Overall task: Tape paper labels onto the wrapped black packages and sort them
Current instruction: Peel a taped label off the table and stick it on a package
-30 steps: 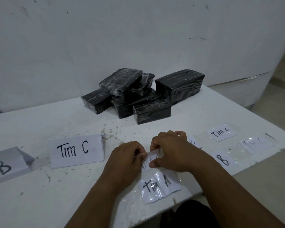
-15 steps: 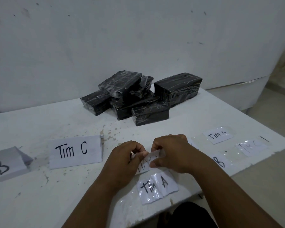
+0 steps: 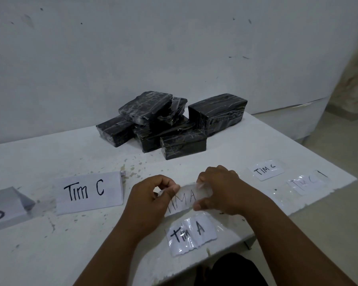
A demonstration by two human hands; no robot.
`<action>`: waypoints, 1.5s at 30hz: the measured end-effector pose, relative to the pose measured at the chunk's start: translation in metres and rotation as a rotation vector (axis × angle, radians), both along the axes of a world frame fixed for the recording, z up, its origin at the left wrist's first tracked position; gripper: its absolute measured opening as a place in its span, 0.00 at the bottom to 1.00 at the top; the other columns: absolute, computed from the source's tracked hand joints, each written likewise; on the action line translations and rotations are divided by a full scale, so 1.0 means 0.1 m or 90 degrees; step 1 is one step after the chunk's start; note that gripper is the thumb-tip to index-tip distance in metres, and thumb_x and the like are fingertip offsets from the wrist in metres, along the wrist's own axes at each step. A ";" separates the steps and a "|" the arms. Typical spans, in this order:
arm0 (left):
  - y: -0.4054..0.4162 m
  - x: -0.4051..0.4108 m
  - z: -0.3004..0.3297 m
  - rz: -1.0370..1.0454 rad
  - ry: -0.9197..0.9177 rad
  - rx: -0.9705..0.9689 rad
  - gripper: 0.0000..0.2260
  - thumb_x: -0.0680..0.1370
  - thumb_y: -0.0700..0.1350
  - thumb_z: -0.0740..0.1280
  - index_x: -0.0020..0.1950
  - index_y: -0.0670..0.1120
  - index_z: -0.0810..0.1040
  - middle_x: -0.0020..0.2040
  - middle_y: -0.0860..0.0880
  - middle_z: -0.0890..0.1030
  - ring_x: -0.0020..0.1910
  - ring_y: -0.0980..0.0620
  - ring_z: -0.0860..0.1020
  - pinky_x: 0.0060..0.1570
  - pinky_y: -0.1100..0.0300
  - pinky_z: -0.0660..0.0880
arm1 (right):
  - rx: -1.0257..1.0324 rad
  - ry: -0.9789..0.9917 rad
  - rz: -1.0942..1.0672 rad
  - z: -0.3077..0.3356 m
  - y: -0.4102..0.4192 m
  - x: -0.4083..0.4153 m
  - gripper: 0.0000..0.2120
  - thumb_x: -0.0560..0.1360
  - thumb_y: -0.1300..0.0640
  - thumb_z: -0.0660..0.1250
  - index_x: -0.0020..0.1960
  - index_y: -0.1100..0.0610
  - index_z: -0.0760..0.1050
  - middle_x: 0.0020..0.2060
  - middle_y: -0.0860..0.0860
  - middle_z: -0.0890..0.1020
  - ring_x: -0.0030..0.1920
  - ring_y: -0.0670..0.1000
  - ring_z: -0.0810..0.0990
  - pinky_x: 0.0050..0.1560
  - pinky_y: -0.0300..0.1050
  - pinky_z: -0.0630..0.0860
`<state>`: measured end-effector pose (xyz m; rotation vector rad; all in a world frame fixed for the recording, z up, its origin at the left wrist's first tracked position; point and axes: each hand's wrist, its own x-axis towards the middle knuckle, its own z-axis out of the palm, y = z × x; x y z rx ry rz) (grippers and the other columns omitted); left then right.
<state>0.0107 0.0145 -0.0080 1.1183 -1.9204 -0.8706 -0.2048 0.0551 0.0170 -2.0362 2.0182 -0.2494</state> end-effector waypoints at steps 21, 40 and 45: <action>-0.03 -0.06 0.06 0.078 -0.073 0.156 0.15 0.79 0.53 0.70 0.36 0.49 0.86 0.36 0.55 0.86 0.38 0.62 0.82 0.41 0.64 0.73 | -0.022 -0.273 -0.050 0.05 0.03 -0.28 0.02 0.75 0.54 0.76 0.46 0.47 0.87 0.43 0.40 0.86 0.45 0.37 0.82 0.47 0.33 0.77; -0.02 0.01 0.32 0.121 0.140 0.170 0.15 0.81 0.55 0.67 0.38 0.49 0.83 0.37 0.49 0.84 0.34 0.56 0.79 0.38 0.59 0.73 | -0.034 -0.309 -0.040 0.04 0.14 -0.33 0.27 0.78 0.52 0.69 0.74 0.40 0.69 0.70 0.35 0.72 0.69 0.38 0.70 0.69 0.41 0.66; -0.10 -0.08 0.55 0.106 0.126 0.052 0.11 0.81 0.52 0.69 0.41 0.50 0.84 0.38 0.56 0.84 0.36 0.63 0.78 0.37 0.66 0.72 | -0.084 -0.509 -0.042 0.27 0.08 -0.10 0.28 0.68 0.29 0.67 0.64 0.40 0.75 0.58 0.39 0.82 0.60 0.38 0.80 0.62 0.47 0.76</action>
